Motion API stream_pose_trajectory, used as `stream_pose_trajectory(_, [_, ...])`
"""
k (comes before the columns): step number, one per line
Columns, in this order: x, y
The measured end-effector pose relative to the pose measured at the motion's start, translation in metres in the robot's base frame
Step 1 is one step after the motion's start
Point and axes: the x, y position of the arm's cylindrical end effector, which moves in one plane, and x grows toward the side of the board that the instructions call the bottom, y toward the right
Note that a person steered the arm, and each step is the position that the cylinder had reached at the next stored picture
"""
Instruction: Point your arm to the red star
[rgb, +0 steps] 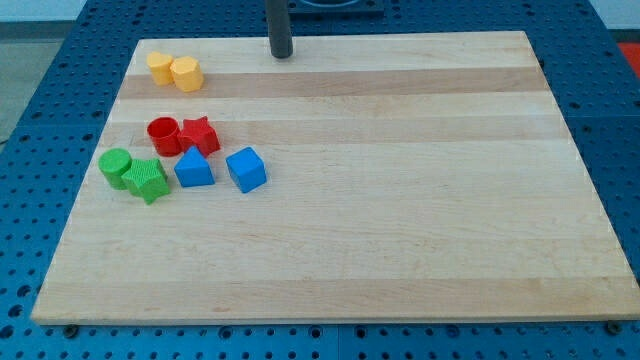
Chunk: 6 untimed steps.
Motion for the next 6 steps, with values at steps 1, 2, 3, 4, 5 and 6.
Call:
stream_pose_trajectory(1, [0.000, 0.000])
stream_pose_trajectory(2, [0.009, 0.010])
stream_pose_trajectory(3, [0.041, 0.020])
stream_pose_trajectory(4, [0.091, 0.011])
stream_pose_trajectory(5, [0.134, -0.051])
stream_pose_trajectory(6, [0.181, -0.069])
